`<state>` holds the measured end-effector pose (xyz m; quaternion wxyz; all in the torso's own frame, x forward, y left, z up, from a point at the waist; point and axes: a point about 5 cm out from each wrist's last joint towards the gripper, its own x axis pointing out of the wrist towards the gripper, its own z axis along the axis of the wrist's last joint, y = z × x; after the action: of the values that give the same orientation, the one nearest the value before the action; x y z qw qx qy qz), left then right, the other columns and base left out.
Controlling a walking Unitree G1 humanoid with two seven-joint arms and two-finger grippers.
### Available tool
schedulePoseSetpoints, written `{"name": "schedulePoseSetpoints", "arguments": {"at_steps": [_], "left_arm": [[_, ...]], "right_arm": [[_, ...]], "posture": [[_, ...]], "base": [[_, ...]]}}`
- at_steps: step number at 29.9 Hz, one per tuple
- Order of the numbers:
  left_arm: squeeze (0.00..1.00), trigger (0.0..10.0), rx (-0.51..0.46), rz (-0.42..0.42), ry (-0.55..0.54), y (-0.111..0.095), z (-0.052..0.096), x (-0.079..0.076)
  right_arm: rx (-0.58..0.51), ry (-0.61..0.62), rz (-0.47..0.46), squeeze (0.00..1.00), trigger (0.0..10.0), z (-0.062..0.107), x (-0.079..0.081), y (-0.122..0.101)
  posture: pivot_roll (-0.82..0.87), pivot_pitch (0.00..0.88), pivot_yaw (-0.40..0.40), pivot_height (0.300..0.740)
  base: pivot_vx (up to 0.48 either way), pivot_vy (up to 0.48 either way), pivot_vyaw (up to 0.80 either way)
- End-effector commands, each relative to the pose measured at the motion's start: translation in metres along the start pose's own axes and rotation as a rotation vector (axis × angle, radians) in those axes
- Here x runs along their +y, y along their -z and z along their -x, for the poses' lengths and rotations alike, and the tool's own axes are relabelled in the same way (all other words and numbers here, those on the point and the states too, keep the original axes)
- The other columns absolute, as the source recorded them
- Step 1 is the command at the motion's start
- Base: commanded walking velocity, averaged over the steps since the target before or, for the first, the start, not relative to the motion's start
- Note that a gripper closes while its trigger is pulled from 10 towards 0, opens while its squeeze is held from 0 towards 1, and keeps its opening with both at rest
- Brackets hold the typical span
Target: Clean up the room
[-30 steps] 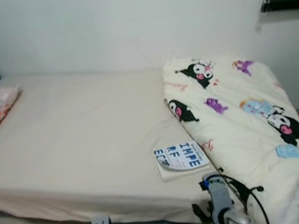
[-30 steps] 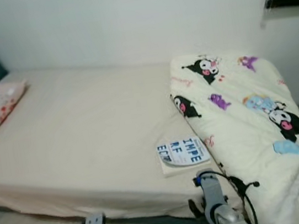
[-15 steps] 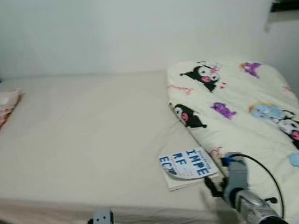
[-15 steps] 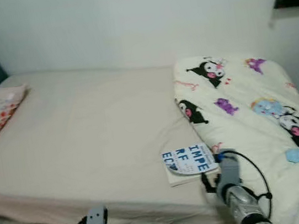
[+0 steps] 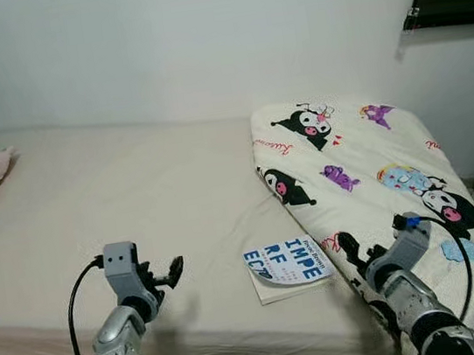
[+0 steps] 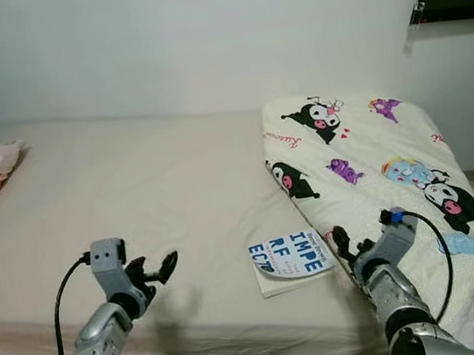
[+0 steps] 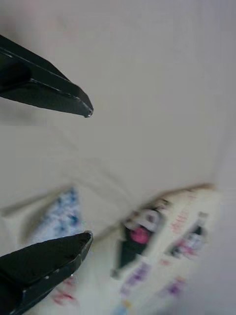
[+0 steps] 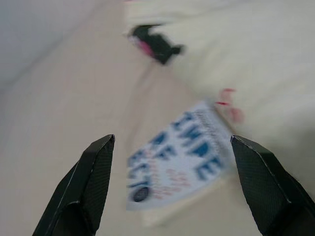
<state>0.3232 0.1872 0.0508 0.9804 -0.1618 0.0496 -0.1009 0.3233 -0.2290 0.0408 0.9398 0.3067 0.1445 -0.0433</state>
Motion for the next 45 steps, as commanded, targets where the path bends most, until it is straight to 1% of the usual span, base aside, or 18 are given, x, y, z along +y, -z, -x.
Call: {"name": "schedulePoseSetpoints", "arguments": {"at_steps": [1,3,5,11,15,17,18,19,26,27,28,31,33,35,36,37,41,45], "left_arm": [[0.0,10.0,-0.027,0.056,-0.017,0.001,0.002,0.001],[0.0,10.0,-0.041,0.077,-0.024,0.0,0.001,0.001],[0.0,10.0,-0.069,0.125,-0.041,-0.001,0.001,0.002],[0.0,10.0,-0.1,0.174,-0.055,0.0,0.003,0.002],[0.0,10.0,-0.101,0.167,-0.047,0.0,0.003,0.003],[0.0,10.0,-0.087,0.137,-0.041,0.0,0.005,0.005],[0.0,10.0,-0.087,0.137,-0.041,0.0,0.005,0.005],[0.0,10.0,-0.09,0.137,-0.036,0.0,0.006,0.006],[0.0,10.0,-0.087,0.135,-0.003,0.0,0.006,0.004],[0.0,10.0,-0.1,0.133,0.012,-0.002,0.005,0.003],[0.0,10.0,-0.1,0.133,0.012,-0.002,0.005,0.003],[0.0,10.0,-0.143,0.124,0.038,-0.012,0.001,0.001],[0.0,10.0,-0.153,0.124,0.042,-0.014,0.0,0.001],[0.0,10.0,-0.2,0.137,0.062,-0.023,-0.003,-0.001],[0.0,10.0,-0.2,0.137,0.062,-0.023,-0.003,-0.001],[0.0,10.0,-0.226,0.147,0.082,-0.028,-0.006,-0.003],[0.0,10.0,-0.279,0.151,0.133,-0.04,-0.012,-0.01],[0.0,10.0,-0.291,0.155,0.158,-0.042,-0.013,-0.014]], "right_arm": [[0.005,-0.021,-0.032,0.0,10.0,-0.002,0.005,0.001],[0.009,-0.03,-0.031,0.0,10.0,-0.003,0.008,0.002],[0.039,-0.039,-0.014,0.0,10.0,-0.006,0.016,0.006],[0.059,-0.011,-0.029,0.0,10.0,-0.008,0.019,0.011],[0.056,0.003,-0.042,0.0,10.0,-0.008,0.02,0.011],[0.046,0.012,-0.071,0.0,10.0,-0.008,0.018,0.008],[0.046,0.012,-0.071,0.0,10.0,-0.008,0.018,0.008],[0.031,0.014,-0.101,0.0,10.0,-0.008,0.016,0.005],[-0.013,0.028,-0.134,0.0,10.0,-0.007,0.01,-0.005],[-0.052,0.001,-0.174,0.0,10.0,-0.008,0.011,-0.013],[-0.052,0.001,-0.174,0.0,10.0,-0.008,0.011,-0.013],[-0.13,-0.07,-0.217,0.0,10.0,-0.011,0.018,-0.03],[-0.143,-0.077,-0.22,0.0,10.0,-0.011,0.019,-0.033],[-0.183,-0.103,-0.245,0.0,10.0,-0.012,0.022,-0.044],[-0.183,-0.103,-0.245,0.0,10.0,-0.012,0.022,-0.044],[-0.201,-0.118,-0.261,0.0,10.0,-0.013,0.023,-0.048],[-0.187,-0.097,-0.279,0.0,10.0,-0.013,0.022,-0.048],[-0.166,-0.089,-0.315,0.0,10.0,-0.014,0.023,-0.041]], "posture": [[-0.05,0.082,0.019,0.68],[-0.05,0.082,0.019,0.675],[-0.04,0.08,0.022,0.665],[-0.03,0.084,0.02,0.635],[-0.02,0.086,0.02,0.615],[-0.02,0.088,0.023,0.6],[-0.02,0.088,0.023,0.6],[-0.02,0.09,0.026,0.585],[0.0,0.095,0.038,0.56],[0.0,0.098,0.038,0.55],[0.0,0.098,0.038,0.55],[0.01,0.101,0.037,0.535],[0.01,0.101,0.037,0.53],[0.01,0.103,0.04,0.52],[0.01,0.103,0.04,0.52],[0.01,0.104,0.041,0.51],[0.0,0.112,0.039,0.49],[0.01,0.124,0.051,0.475]], "base": [[0.0,0.0,0.0],[0.0,0.0,0.0],[0.0,0.0,0.0],[0.0,0.0,0.0],[0.0,0.0,0.0],[0.0,0.0,0.0],[0.0,0.0,0.0],[0.0,0.0,0.0],[0.0,0.0,0.0],[0.0,0.0,0.0],[0.0,0.0,0.0],[0.0,0.0,0.0],[0.0,0.0,0.0],[0.0,0.0,0.0],[0.0,0.0,0.0],[0.0,0.0,0.0],[0.0,0.0,0.0],[0.0,0.0,0.0]]}}
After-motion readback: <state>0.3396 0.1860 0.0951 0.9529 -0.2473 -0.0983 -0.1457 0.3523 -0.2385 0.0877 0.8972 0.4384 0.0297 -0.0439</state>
